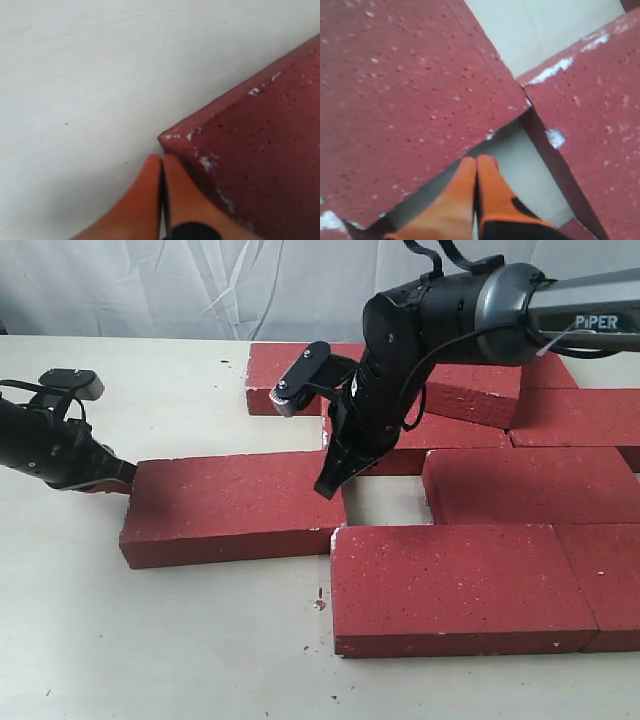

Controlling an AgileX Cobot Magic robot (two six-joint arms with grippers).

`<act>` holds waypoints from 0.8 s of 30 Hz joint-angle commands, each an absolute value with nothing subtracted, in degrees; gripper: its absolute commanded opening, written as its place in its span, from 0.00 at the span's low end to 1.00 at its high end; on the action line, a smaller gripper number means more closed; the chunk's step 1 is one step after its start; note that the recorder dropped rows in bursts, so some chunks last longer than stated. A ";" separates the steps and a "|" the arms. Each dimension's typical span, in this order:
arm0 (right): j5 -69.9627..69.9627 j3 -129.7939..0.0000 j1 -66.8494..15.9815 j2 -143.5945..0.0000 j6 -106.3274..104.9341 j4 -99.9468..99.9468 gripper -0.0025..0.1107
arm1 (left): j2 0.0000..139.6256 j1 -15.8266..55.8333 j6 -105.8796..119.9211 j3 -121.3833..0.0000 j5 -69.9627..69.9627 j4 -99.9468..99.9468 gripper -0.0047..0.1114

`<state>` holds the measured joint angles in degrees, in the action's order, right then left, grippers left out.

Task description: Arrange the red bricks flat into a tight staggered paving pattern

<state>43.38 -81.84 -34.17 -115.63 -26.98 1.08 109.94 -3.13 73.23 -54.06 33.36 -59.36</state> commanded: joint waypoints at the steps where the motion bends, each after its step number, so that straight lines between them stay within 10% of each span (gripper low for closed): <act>1: 42.27 -81.98 -33.64 -115.49 -20.80 -5.97 0.01 | 109.95 -2.68 73.68 -54.16 32.68 -61.13 0.04; 24: 49.53 -81.98 -21.18 -109.45 -22.05 2.23 0.01 | 104.77 -1.22 49.68 -54.95 31.55 -35.93 0.04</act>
